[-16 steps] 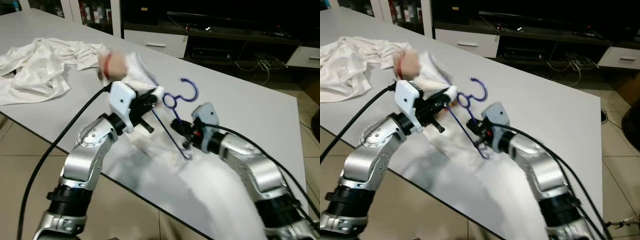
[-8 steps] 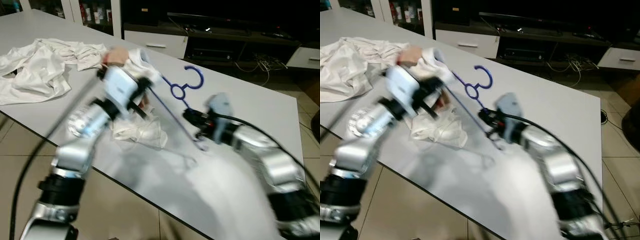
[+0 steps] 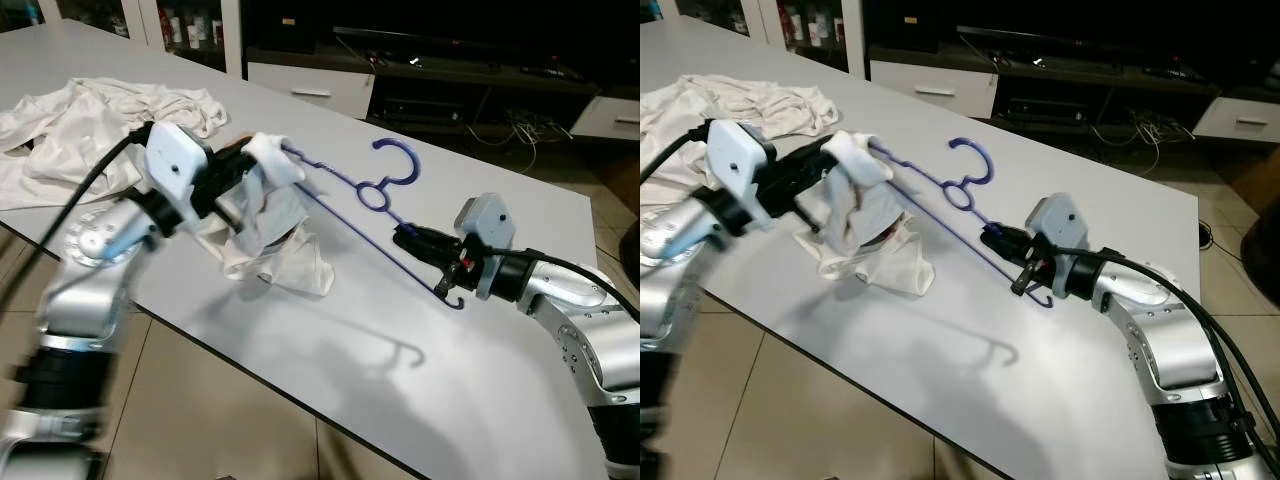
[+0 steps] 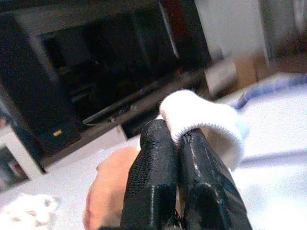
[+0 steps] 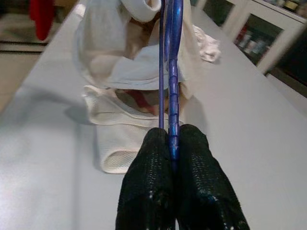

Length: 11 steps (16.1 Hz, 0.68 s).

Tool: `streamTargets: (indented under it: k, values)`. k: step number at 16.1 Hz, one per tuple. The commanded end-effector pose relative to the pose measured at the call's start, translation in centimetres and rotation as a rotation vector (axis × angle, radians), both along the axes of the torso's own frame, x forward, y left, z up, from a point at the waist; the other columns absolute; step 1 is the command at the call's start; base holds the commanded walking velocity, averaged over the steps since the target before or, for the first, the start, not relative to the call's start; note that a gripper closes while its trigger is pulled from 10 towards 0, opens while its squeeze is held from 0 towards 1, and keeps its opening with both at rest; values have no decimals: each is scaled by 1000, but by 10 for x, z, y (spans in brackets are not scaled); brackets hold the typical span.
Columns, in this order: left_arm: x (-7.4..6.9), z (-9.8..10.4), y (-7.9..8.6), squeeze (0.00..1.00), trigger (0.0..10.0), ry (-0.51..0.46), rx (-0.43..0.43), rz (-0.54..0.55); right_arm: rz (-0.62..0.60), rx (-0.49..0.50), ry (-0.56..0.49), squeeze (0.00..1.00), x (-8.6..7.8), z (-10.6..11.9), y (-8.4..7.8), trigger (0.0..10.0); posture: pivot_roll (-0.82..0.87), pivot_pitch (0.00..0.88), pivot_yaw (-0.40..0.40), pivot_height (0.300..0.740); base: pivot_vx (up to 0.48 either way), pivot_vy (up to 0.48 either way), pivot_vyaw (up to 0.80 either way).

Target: Hang hanger

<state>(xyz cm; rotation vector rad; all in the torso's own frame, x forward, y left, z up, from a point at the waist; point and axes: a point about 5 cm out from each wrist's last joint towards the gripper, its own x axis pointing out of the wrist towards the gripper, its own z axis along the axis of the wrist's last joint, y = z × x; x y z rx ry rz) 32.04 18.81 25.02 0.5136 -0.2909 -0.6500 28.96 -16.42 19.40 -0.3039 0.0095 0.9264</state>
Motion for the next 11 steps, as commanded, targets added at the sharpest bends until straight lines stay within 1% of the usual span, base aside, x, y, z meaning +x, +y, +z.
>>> streamTargets:
  k: [1, 2, 3, 4, 5, 6, 7, 8, 9, 10, 11]
  values:
    - [4, 2, 3, 0, 10000, -23, 144, 2, 73, -20, -12, 0, -7, 3, 4, 0, 61, 16, -107, 740, 0, 0, 0]
    - [8, 10, 12, 0, 10000, -45, 177, 43, 112, -43, -5, 0, -10, 1, 6, 0, 64, 16, -108, 740, 0, 0, 0]
    - [9, 13, 14, 0, 10000, -53, 179, 53, 120, -52, -2, 0, -11, 0, 6, 0, 64, 16, -108, 740, 0, 0, 0]
    - [13, 26, 23, 0, 10000, -93, 211, 91, 152, -82, 5, 0, -14, -3, 6, 0, 71, 16, -113, 740, 0, 0, 0]
    - [15, 32, 26, 0, 10000, -114, 217, 110, 158, -93, 8, 0, -14, -4, 6, 0, 72, 16, -112, 740, 0, 0, 0]
    - [19, 44, 30, 0, 10000, -157, 214, 144, 152, -117, 11, 0, -14, -7, 6, 0, 73, 14, -111, 740, 0, 0, 0]
    - [23, 50, 32, 0, 10000, -185, 201, 161, 116, -124, 17, 0, -10, -9, 5, 0, 72, 13, -110, 740, 0, 0, 0]
    - [25, 52, 31, 0, 10000, -197, 177, 164, 77, -116, 23, 0, -5, -9, 4, 0, 71, 11, -109, 740, 0, 0, 0]
    - [28, 53, 29, 0, 10000, -204, 135, 159, 52, -106, 24, 0, -1, -9, 7, 0, 69, 10, -109, 740, 0, 0, 0]
    - [32, 54, 25, 0, 10000, -213, 91, 149, 45, -96, 25, 0, 0, -10, 13, 0, 64, 11, -109, 740, 0, 0, 0]
    - [34, 53, 16, 0, 10000, -211, 48, 109, 49, -88, 26, 0, 2, -11, 23, 0, 62, 11, -109, 740, 0, 0, 0]
